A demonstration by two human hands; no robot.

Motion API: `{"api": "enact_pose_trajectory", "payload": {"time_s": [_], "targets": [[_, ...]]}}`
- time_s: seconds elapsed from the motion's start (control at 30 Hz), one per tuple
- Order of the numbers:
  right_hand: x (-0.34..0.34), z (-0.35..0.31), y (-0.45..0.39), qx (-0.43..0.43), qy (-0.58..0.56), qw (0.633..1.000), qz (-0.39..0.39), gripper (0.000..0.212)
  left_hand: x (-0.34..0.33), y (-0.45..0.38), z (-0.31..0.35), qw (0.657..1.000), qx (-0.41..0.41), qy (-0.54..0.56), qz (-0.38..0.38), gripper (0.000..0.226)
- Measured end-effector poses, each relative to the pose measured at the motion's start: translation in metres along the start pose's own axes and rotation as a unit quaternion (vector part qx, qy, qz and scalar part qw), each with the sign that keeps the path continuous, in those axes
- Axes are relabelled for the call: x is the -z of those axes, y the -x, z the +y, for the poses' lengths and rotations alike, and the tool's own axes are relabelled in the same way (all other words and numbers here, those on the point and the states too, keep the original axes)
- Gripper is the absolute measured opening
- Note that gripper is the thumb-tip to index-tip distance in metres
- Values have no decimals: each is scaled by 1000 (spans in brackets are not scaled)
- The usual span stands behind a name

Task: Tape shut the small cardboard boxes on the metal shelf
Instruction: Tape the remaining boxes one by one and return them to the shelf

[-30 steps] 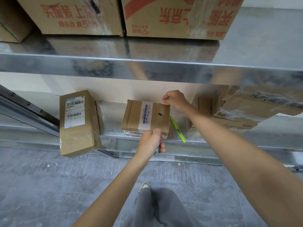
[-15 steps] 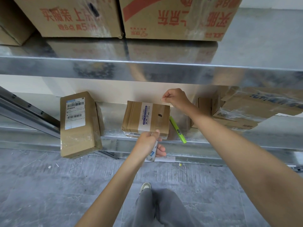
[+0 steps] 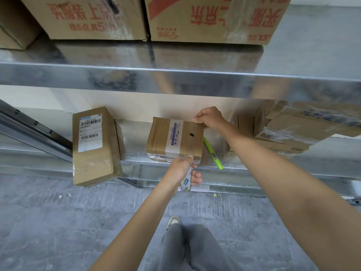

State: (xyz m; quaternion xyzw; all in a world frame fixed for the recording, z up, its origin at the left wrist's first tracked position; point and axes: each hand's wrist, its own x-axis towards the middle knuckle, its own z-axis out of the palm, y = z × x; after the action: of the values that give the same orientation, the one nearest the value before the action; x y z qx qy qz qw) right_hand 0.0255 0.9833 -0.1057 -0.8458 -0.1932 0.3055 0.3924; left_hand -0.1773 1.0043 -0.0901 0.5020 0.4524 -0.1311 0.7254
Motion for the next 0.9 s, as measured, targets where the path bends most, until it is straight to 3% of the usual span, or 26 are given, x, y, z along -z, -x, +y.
{"api": "enact_pose_trajectory", "payload": {"time_s": [0.17, 0.3, 0.47, 0.57, 0.8, 0.9], "targets": [[2, -3, -2, -165, -138, 975, -57, 9, 5, -6, -13, 1000, -9, -14, 5, 32], [-5, 1, -1, -215, -221, 949, -71, 17, 19, -11, -17, 999, -34, -26, 22, 39], [-11, 7, 6, -227, -279, 931, -58, 20, 39, -17, -9, 996, -44, -58, 46, 57], [-16, 8, 10, -213, -308, 926, -41, 24, 51, -23, -5, 990, -63, -101, 70, 56], [-35, 11, 21, -267, -361, 893, -6, 11, 64, -33, 1, 990, -47, -128, 43, 59], [-40, 9, 29, -218, -391, 894, 18, 18, 70, -35, 0, 988, -44, -144, 25, 60]]}}
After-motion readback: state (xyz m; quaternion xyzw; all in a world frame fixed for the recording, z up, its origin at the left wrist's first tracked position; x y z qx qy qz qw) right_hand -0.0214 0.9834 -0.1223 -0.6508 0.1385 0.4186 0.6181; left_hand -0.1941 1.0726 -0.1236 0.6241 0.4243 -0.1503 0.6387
